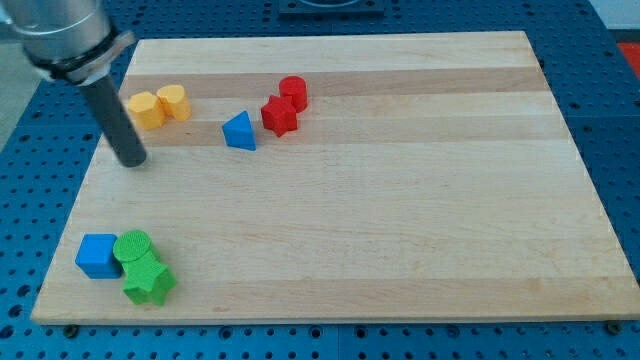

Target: Push the blue cube a bit up

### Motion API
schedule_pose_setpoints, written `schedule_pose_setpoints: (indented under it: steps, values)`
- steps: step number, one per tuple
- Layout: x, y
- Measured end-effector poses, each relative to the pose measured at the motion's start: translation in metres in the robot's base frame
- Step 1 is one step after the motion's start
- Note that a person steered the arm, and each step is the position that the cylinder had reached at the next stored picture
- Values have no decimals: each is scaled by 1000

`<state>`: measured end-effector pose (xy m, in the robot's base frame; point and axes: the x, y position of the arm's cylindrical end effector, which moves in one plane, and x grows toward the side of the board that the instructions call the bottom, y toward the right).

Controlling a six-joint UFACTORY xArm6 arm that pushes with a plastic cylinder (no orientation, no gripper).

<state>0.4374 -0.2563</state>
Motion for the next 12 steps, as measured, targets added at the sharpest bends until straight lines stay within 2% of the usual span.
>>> schedule_pose_setpoints:
  steps: [2, 3, 4, 5, 6, 8, 9, 10, 11, 12]
  values:
    - [80, -49]
    - [80, -49]
    - [107, -48]
    - [174, -48]
    - [181, -44]
    - [168, -19]
    - [138, -19]
    - [77, -19]
    - [44, -19]
    - [54, -29]
